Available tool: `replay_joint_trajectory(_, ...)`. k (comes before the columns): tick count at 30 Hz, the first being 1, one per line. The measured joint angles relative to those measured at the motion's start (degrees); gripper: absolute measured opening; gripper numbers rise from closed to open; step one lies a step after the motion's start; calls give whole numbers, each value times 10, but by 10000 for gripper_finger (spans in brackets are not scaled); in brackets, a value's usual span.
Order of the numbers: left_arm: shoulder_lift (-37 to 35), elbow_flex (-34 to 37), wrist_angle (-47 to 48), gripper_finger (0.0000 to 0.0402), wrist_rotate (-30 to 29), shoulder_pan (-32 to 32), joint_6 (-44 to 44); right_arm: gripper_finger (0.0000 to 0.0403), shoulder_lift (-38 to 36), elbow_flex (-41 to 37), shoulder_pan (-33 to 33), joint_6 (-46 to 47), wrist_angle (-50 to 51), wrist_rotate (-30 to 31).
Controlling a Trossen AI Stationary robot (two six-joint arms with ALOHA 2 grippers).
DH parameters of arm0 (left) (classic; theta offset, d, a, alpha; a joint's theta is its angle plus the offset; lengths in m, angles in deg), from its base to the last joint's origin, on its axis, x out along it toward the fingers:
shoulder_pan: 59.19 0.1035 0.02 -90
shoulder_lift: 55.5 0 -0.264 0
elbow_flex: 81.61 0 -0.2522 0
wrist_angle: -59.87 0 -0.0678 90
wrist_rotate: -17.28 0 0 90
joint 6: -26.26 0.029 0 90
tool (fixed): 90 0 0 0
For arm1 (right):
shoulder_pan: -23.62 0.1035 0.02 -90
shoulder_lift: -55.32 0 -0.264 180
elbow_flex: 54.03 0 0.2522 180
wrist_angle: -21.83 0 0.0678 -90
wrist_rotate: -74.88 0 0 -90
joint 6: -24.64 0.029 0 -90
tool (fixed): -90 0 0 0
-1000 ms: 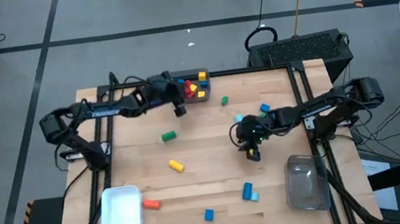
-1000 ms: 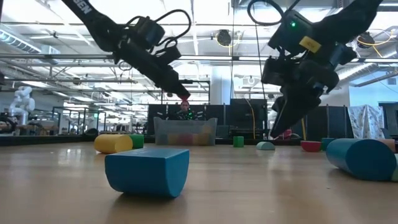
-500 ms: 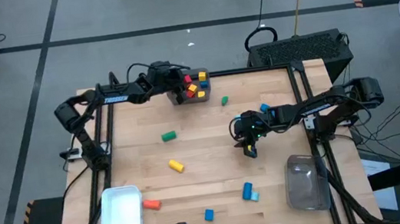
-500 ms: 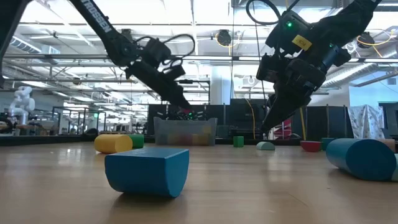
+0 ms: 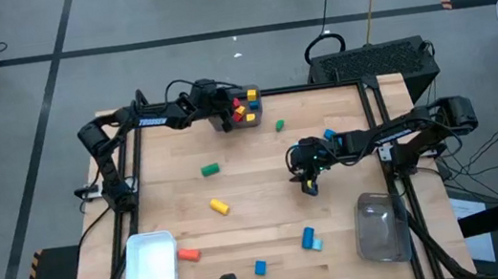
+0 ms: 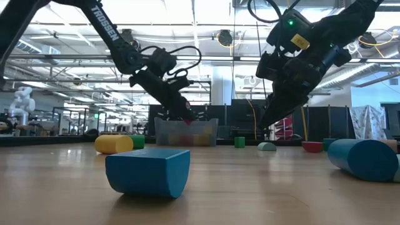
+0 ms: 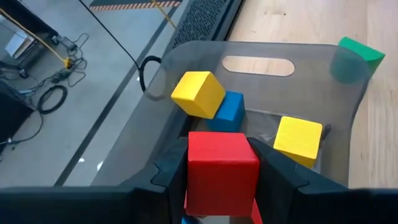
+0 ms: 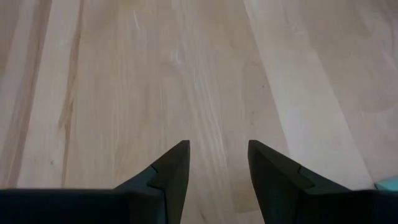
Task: Sort blocks by size
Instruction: Put the red square block into the top black bin, then put the brown cylindrical block into the bottom black bin
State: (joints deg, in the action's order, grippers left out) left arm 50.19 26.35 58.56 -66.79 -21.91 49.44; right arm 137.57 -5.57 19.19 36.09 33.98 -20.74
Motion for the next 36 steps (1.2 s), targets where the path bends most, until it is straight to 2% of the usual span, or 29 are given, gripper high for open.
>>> replay_joint_trajectory(7, 0, 0, 6, 150, -1, 0, -2, 148, 0, 0, 0, 5, -5, 0)
replay_joint_trajectory(14, 0, 0, 11, 202, -9, 1, -49, 148, 0, 0, 0, 10, -5, 0)
replay_joint_trajectory(17, 0, 0, 13, 205, -31, 2, -48, 148, 0, 0, -1, 10, -5, 2)
replay_joint_trajectory(23, -15, 0, 20, 206, -32, -9, -50, 148, -21, 0, -17, 10, 16, 1)
replay_joint_trajectory(28, -64, 0, 57, 207, -32, -30, -63, 148, -72, 1, -44, 10, 108, 9)
replay_joint_trajectory(36, -146, -1, 83, 207, -32, -79, -84, 148, -154, 1, -91, 32, 318, 115)
